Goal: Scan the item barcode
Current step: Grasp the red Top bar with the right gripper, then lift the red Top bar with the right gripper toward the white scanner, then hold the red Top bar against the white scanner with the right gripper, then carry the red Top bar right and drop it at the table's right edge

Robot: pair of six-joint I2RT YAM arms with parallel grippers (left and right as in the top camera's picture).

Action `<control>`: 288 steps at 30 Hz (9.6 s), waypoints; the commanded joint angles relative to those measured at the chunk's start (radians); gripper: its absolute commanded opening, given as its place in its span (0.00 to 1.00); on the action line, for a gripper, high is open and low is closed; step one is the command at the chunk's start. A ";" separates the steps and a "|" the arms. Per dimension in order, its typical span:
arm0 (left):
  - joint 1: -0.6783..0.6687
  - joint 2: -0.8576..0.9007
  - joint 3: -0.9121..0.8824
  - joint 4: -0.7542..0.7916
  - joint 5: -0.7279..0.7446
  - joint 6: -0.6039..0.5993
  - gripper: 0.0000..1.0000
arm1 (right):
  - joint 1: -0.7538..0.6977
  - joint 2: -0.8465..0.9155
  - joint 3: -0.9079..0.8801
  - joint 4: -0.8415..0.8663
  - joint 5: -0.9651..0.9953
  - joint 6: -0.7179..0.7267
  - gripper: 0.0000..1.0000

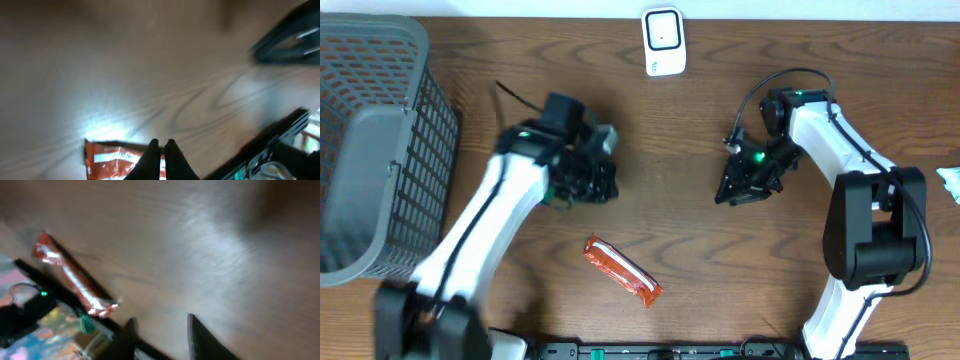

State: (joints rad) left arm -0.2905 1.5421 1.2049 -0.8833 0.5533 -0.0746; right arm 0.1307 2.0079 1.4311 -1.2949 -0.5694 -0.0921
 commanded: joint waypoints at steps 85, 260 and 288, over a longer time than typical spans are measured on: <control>0.004 -0.700 0.047 -0.134 -0.461 -0.010 0.98 | 0.307 -0.272 -0.148 0.496 -0.827 0.141 0.02; 0.004 -0.700 0.047 -0.134 -0.461 -0.010 0.98 | -0.462 0.125 0.381 0.194 1.324 0.580 0.01; 0.004 -0.700 0.047 -0.134 -0.461 -0.010 0.98 | -0.401 -0.006 0.644 0.159 -0.087 0.444 0.99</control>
State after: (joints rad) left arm -0.2897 0.8440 1.2404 -1.0172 0.1013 -0.0822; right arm -0.3534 1.9953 2.0827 -1.1412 -0.2039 0.3603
